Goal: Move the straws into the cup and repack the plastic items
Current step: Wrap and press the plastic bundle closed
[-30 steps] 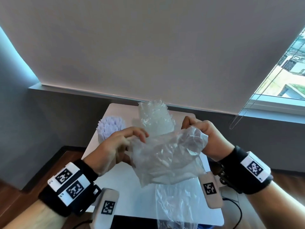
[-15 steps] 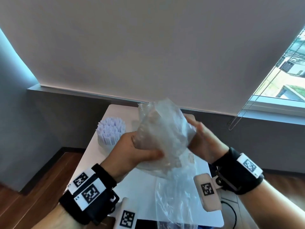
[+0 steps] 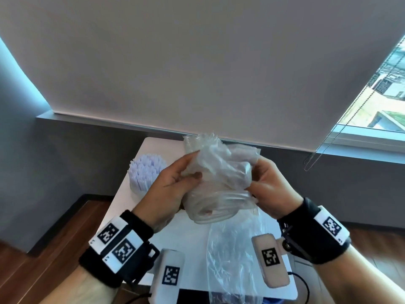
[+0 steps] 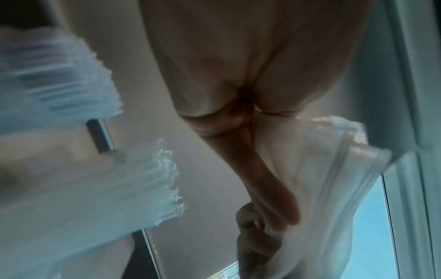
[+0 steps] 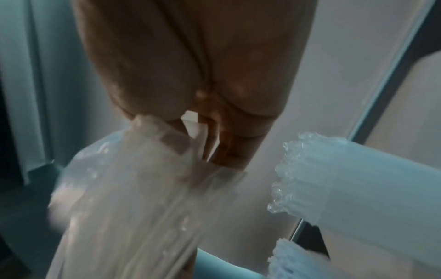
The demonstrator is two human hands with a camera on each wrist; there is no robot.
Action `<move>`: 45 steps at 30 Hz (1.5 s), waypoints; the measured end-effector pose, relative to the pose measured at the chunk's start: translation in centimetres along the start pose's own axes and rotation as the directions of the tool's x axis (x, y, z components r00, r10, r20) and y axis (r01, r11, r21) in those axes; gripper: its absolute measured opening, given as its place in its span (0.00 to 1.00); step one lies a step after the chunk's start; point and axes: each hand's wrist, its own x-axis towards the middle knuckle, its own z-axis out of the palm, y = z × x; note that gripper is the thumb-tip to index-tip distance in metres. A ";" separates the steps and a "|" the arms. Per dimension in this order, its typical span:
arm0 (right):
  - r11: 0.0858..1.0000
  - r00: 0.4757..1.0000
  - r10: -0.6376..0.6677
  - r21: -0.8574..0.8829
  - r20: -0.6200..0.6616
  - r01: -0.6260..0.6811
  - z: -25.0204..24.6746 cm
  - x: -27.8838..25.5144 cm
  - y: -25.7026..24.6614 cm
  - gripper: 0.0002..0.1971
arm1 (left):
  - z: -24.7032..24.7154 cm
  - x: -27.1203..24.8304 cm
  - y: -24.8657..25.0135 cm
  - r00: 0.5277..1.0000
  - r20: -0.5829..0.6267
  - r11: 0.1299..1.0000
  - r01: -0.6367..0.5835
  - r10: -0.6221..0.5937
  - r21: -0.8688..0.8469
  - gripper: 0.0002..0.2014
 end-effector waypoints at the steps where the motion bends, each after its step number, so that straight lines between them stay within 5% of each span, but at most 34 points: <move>1: 1.000 1.000 -0.014 0.024 0.004 0.014 -0.1 -0.1 0.1 0.13 | 0.1 0.0 -0.1 0.999 -0.020 1.000 0.031 -0.031 -0.004 0.28; 4: 1.000 0.999 -0.015 0.003 0.050 0.015 -0.4 -0.5 0.1 0.12 | 0.1 -0.3 -0.2 0.996 0.019 0.992 0.089 -0.088 -0.085 0.31; 8: 0.977 0.987 -0.114 -0.170 0.110 0.131 -0.1 -0.7 0.0 0.14 | -0.5 -0.4 -1.4 0.984 0.131 0.977 0.143 -0.124 -0.155 0.17; 13: 0.904 0.983 -0.132 -0.391 0.130 0.173 -1.3 0.1 1.1 0.27 | 0.2 0.7 -3.5 1.000 0.015 0.991 -0.025 0.023 0.132 0.13; 15: 0.885 0.994 -0.026 -0.460 0.103 0.071 -2.6 0.1 2.3 0.25 | -0.3 1.0 -4.2 0.997 -0.025 0.969 -0.058 0.066 0.241 0.15; 17: 0.813 0.994 0.086 -0.571 -0.074 -0.113 -4.7 -0.3 4.7 0.22 | -1.5 1.1 -5.2 0.994 -0.072 0.905 -0.049 0.087 0.422 0.18; 19: 0.608 0.913 0.175 -0.689 -0.369 -0.395 -7.5 -1.3 8.1 0.19 | -2.6 1.0 -6.5 0.988 -0.115 0.824 -0.016 0.098 0.567 0.21; 21: 0.333 0.722 0.304 -0.641 -0.622 -0.692 -9.9 -2.8 11.4 0.24 | -3.3 0.7 -8.1 0.984 -0.134 0.703 0.015 0.114 0.711 0.20; 23: 0.134 0.511 0.448 -0.510 -0.734 -0.850 -11.6 -4.6 14.6 0.35 | -3.9 0.3 -9.8 0.984 -0.139 0.559 0.054 0.112 0.827 0.15; 25: 0.093 0.381 0.579 -0.406 -0.721 -0.909 -12.3 -6.2 17.2 0.39 | -4.1 -0.1 -11.3 0.985 -0.150 0.471 0.092 0.087 0.877 0.13; 27: 0.106 0.351 0.639 -0.373 -0.685 -0.922 -12.6 -7.3 19.3 0.32 | -4.1 -0.5 -12.3 0.985 -0.168 0.412 0.140 0.031 0.900 0.14; 30: 0.144 0.398 0.604 -0.397 -0.691 -0.907 -13.1 -8.4 21.3 0.15 | -3.9 -0.5 -13.1 0.977 -0.208 0.367 0.213 -0.054 0.906 0.14; 33: 0.379 0.449 0.641 -0.252 -0.622 -0.890 -12.4 -8.4 19.8 0.05 | -4.2 -0.6 -13.4 0.961 -0.258 0.382 0.277 -0.102 0.882 0.15; 35: 0.543 0.498 0.636 -0.117 -0.589 -0.832 -11.8 -8.6 17.5 0.06 | -4.5 -0.7 -13.4 0.950 -0.287 0.404 0.312 -0.123 0.860 0.15; 39: 0.777 0.690 0.494 -0.089 -0.528 -0.624 -10.8 -9.6 12.4 0.02 | -4.3 -0.7 -13.1 0.942 -0.300 0.459 0.335 -0.151 0.823 0.21; 45: 0.927 0.867 0.329 -0.046 -0.374 -0.371 -9.0 -10.2 6.3 0.06 | -3.2 -0.8 -12.6 0.949 -0.226 0.608 0.315 -0.221 0.728 0.41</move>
